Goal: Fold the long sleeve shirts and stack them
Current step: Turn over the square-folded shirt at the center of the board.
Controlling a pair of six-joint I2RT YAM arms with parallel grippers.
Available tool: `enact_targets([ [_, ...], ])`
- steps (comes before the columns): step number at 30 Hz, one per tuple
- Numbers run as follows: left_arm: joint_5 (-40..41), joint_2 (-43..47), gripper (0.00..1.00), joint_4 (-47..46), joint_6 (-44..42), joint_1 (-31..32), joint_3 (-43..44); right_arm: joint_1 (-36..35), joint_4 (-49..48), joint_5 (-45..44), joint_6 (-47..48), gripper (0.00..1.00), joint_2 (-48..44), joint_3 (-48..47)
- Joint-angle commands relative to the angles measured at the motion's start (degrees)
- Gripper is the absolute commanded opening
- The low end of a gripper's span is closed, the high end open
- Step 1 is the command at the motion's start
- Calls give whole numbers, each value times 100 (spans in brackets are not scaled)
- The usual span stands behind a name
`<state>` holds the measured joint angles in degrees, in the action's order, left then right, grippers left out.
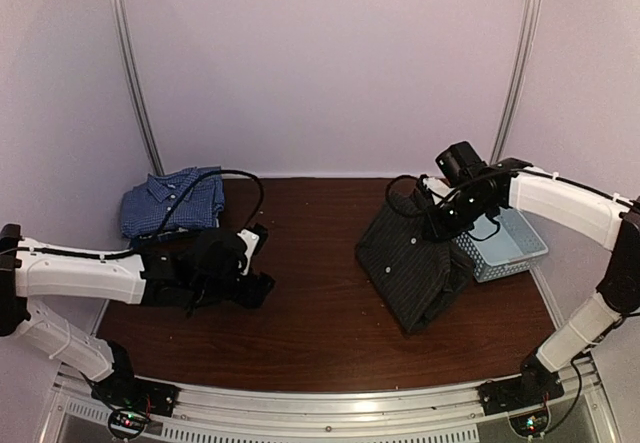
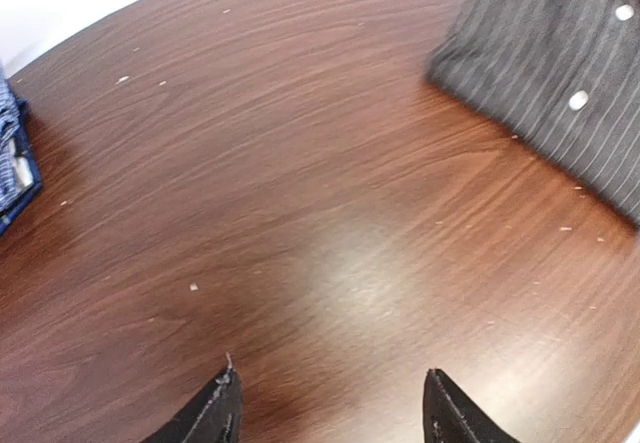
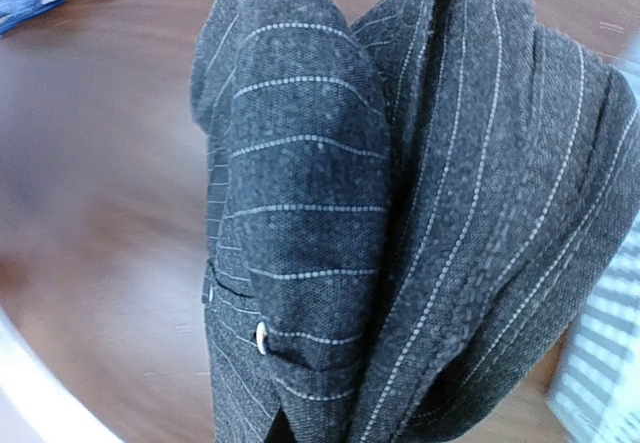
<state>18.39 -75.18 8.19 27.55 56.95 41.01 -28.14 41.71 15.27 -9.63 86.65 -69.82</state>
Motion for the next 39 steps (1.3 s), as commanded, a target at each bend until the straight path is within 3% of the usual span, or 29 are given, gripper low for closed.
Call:
enact_targets([
  [1,358,121,63,425,75,-237,149,37,1533,-2680,-337,0,-201,-822],
  [10,47,382,64,551,268,-876,-18,-163,2427,-4207,-644,0,322,-1885],
  [20,-48,340,64,703,256,-1266,-28,-1844,3030,-4954,-1878,0,1900,-2183],
  [26,-50,403,64,810,319,-1394,-84,-3018,3155,-4731,-2374,13,3226,-3182],
  [32,91,520,64,965,347,-1503,-39,-3851,3106,-4237,-2561,35,4352,-4172],
  [39,241,643,65,1044,312,-1537,-34,-4348,2818,-4172,-2721,68,4367,-4298],
])
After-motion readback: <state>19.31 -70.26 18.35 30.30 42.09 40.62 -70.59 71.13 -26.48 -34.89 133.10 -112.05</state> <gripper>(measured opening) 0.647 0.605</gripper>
